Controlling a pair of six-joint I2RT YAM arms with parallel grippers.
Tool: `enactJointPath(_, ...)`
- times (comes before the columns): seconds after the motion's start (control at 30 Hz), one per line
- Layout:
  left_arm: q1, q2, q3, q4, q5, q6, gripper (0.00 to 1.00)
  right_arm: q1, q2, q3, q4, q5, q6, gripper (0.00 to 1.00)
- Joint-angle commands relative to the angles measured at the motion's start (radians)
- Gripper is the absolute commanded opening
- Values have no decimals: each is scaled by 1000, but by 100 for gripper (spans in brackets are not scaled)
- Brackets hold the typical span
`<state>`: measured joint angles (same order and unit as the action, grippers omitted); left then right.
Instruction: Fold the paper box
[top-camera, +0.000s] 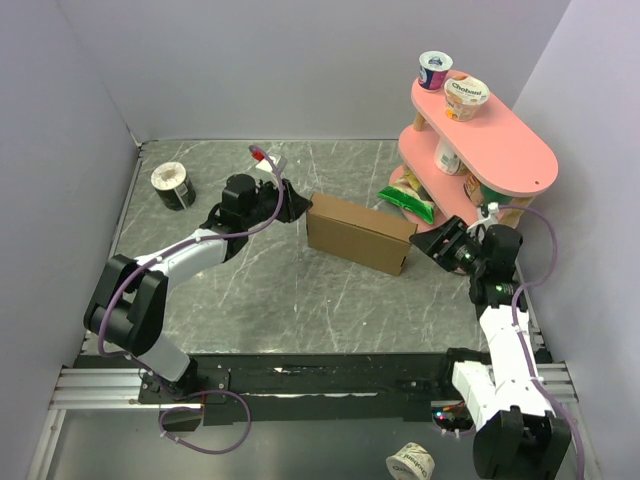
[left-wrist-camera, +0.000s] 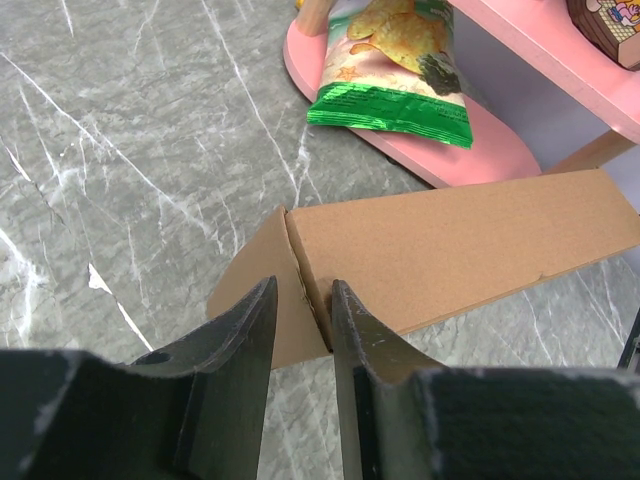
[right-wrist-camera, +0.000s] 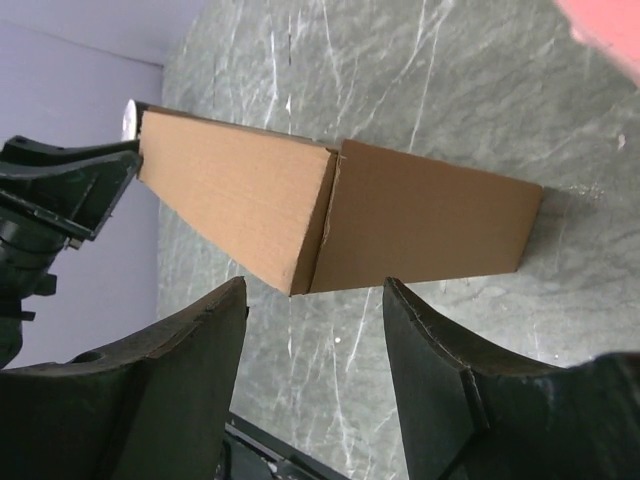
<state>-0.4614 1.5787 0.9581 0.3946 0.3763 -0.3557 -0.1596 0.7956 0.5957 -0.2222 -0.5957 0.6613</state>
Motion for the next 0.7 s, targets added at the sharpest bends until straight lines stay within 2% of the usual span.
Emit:
enactJointPath(0.0,-19,81,-75,-387,-20,73,33,-40,-16,-10,79,-42,18,62)
enactJointPath(0.4,-25,81,-79,-388,-24,75,33,-54,40,-33,179,-52,27,59)
enactJointPath(0.67,-28,76,-78,-390,-28,78,33,-54,70,-62,161,-16,-18,58)
